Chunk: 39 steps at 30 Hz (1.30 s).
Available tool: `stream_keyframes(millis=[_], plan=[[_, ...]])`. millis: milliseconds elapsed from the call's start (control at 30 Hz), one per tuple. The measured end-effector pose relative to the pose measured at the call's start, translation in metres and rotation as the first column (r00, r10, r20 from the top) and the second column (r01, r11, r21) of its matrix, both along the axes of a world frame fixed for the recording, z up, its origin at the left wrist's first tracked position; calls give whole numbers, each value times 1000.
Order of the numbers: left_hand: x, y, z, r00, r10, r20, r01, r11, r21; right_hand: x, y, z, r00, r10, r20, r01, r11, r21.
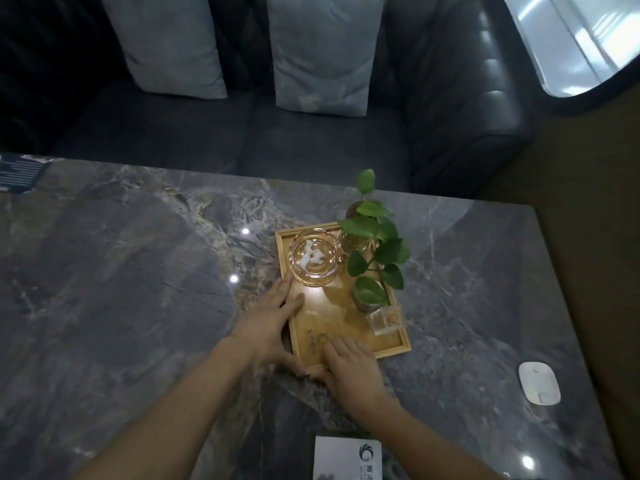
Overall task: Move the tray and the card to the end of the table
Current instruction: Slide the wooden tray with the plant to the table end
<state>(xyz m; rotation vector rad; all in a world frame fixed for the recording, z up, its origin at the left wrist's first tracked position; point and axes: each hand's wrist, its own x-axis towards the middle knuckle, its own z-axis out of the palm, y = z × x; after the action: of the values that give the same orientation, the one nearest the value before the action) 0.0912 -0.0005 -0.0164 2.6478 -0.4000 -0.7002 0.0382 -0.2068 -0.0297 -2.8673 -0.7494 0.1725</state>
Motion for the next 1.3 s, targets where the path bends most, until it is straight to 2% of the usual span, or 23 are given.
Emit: stream_keyframes(millis=[133,533,733,800,967,1067,1167,1233,1300], plan=[[8,-2,2,999,-41,2,41,999,-15,-1,1,-2,1000,-7,-6,7,999,-33],[7,-3,-4,999,-38,7,39,999,-13,-4,-1,0,995,-66,-77,69,997,39],[-16,-4,-6,994,96,48,-88,984,-155,-13,-27,7,991,-60,-118,83,976,203],[-29,-6,-7,982,191,9,-184,957,-224,-18,-41,8,988,-85,-132,116,962,248],[-67,-17,-12,941,338,-15,-330,908,-258,-31,-79,10,977,-203,-69,215,929,302],[-81,-30,-12,894,448,8,-424,852,-306,-31,-93,9,914,-393,-99,403,854,328],[-86,-42,-10,835,549,24,-506,785,-357,-25,-94,12,828,-512,-230,554,684,474],[-89,-48,-8,786,617,-36,-573,705,-418,-17,-91,17,755,-572,-321,644,555,526],[-90,-53,-5,735,660,-156,-642,604,-473,-6,-89,17,688,-614,-388,716,485,502]])
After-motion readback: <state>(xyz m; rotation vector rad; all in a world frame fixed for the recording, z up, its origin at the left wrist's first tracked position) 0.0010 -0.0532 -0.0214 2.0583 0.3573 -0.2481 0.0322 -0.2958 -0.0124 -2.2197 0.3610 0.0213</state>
